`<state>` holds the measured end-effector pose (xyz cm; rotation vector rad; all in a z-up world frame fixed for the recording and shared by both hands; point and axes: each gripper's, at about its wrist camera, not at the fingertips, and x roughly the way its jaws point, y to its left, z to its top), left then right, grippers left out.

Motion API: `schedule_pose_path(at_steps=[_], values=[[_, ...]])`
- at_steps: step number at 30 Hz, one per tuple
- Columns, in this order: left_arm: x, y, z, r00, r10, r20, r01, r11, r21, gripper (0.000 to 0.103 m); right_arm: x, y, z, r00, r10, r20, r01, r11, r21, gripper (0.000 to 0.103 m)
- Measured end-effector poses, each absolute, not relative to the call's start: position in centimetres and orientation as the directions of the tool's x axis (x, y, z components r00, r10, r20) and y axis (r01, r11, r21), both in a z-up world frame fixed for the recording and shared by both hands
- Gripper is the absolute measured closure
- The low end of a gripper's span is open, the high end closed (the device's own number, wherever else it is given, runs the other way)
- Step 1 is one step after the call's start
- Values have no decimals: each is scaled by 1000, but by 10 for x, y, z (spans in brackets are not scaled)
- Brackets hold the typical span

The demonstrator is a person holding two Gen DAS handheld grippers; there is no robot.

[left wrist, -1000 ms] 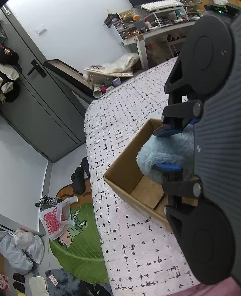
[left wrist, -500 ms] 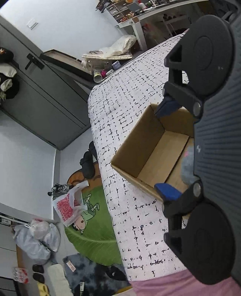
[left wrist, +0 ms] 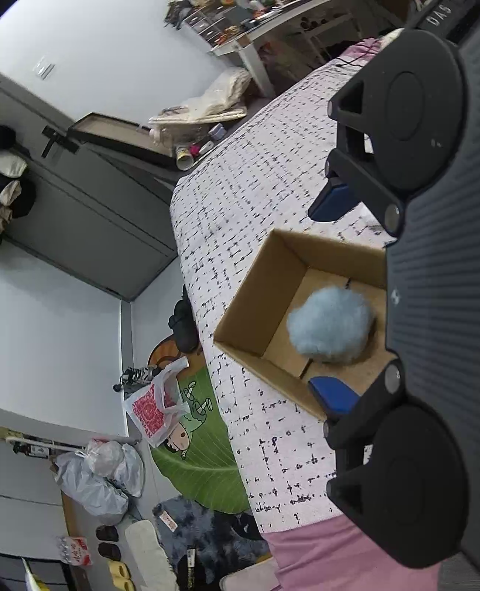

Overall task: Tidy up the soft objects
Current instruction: 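Open the left tool to drop the plush ball into the box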

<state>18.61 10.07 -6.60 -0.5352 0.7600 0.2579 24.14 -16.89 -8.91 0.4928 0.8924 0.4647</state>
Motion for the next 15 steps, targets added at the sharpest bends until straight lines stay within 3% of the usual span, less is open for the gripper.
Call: schedule_pose_path(at_steps=[15], values=[[160, 36, -50, 695, 48, -717, -340, 901, -268, 13, 219, -229, -74, 559, 523, -643, -193, 836, 513, 0]])
